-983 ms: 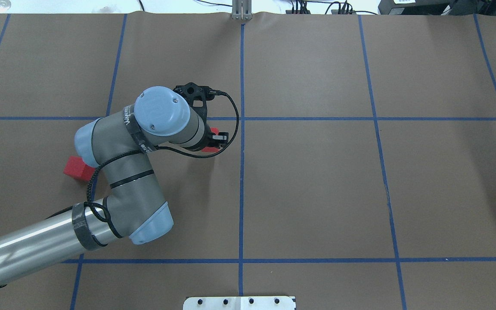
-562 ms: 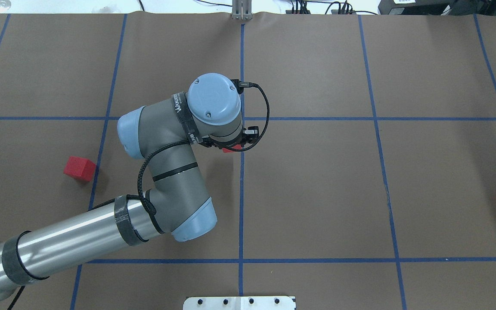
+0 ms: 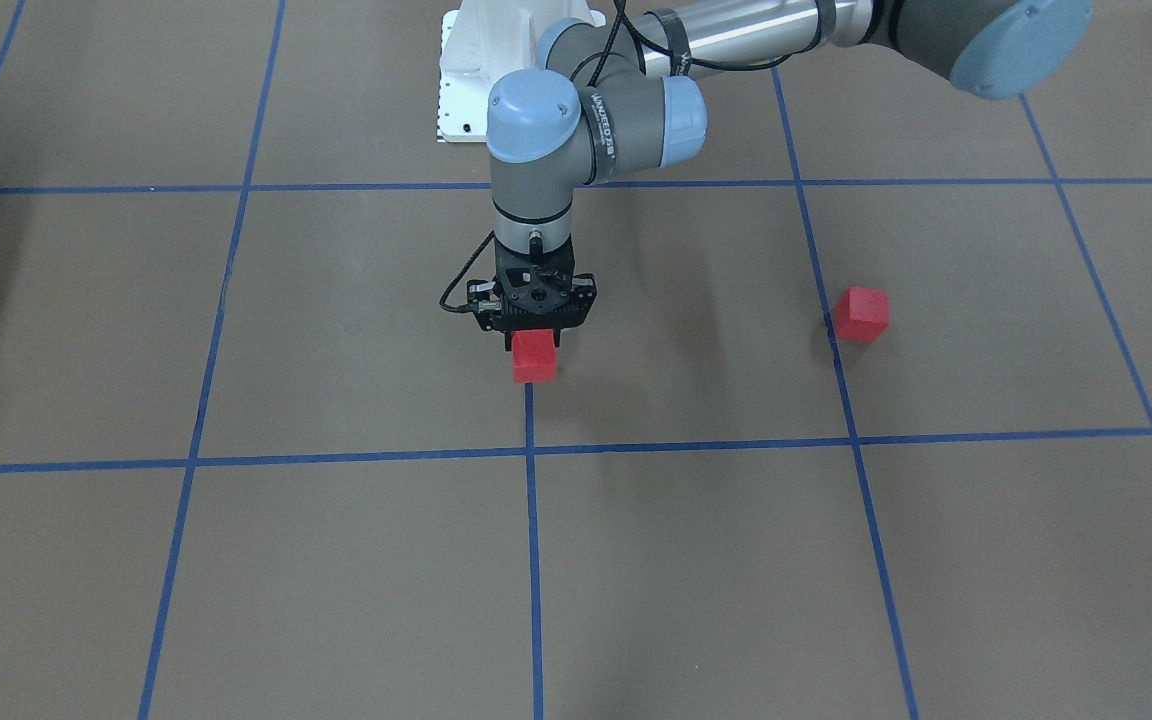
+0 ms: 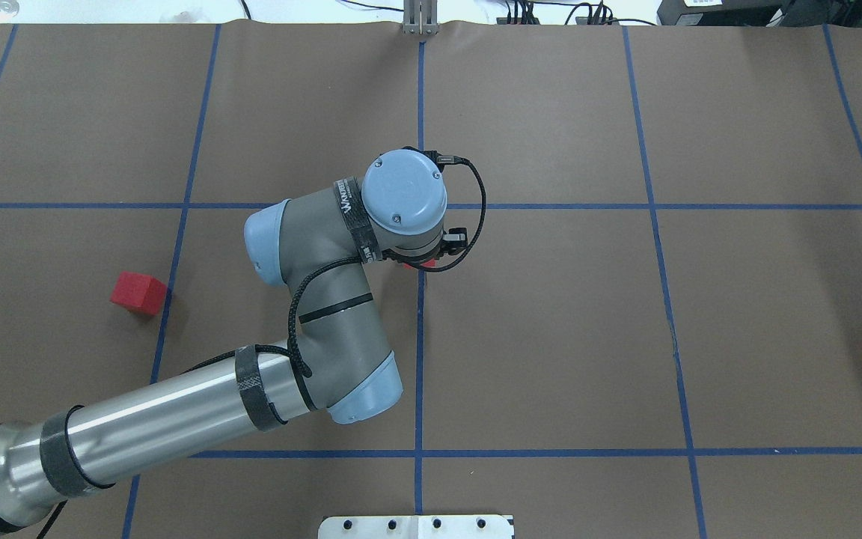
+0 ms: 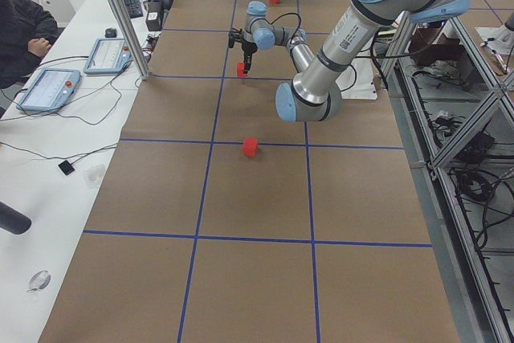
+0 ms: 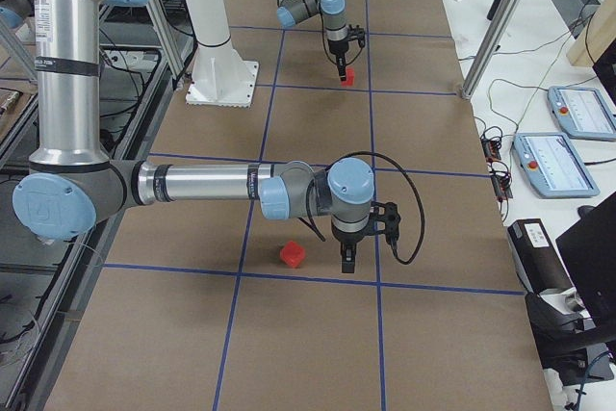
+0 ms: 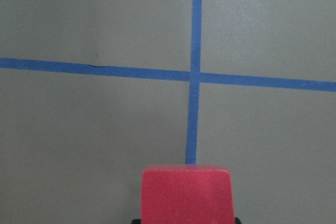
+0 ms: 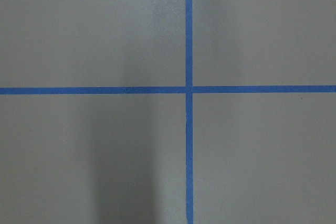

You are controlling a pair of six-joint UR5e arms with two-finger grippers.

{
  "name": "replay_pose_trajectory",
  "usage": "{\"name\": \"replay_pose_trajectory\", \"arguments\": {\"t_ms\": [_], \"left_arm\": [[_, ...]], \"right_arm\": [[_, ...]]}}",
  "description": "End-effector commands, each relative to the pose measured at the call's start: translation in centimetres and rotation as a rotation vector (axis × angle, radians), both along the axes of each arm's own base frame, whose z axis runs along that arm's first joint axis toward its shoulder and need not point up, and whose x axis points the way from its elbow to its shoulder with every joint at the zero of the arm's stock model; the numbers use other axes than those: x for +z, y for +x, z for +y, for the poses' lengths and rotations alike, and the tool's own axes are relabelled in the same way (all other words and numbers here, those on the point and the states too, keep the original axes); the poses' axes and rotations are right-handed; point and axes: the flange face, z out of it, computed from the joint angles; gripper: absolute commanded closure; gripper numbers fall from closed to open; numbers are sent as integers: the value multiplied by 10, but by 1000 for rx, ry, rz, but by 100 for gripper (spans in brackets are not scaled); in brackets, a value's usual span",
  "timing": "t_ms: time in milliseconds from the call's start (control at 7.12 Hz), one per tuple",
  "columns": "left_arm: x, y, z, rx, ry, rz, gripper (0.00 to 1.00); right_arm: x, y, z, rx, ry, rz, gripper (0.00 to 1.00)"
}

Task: Form red blocks into L shape at center
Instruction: 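Lower the red cube at the grid center and open the left gripper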

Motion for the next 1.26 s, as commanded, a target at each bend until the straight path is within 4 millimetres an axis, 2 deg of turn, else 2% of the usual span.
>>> {"name": "replay_pose_trajectory", "arguments": {"t_ms": [0,562,702,843,983,1124], "left_arm": [[3,4,-2,20,25,-15,100],[10,9,-2,35,28,-31,100],[10,9,-2,44,38,-33,83],[14,12,-3,81,72,-54,30],[14,12,-3,87,77,-56,1],[12,9,-3,85,80,-52,0]], "right_arm": [[4,-1,0,-1,-7,1,1],[6,0,-3,-1,-11,2,1],[6,0,-3,0,-11,2,1],[6,0,-3,0,-11,2,1],[5,-1,-4,-2,-8,2,1],[4,-1,-4,-1,-7,1,1]]}}
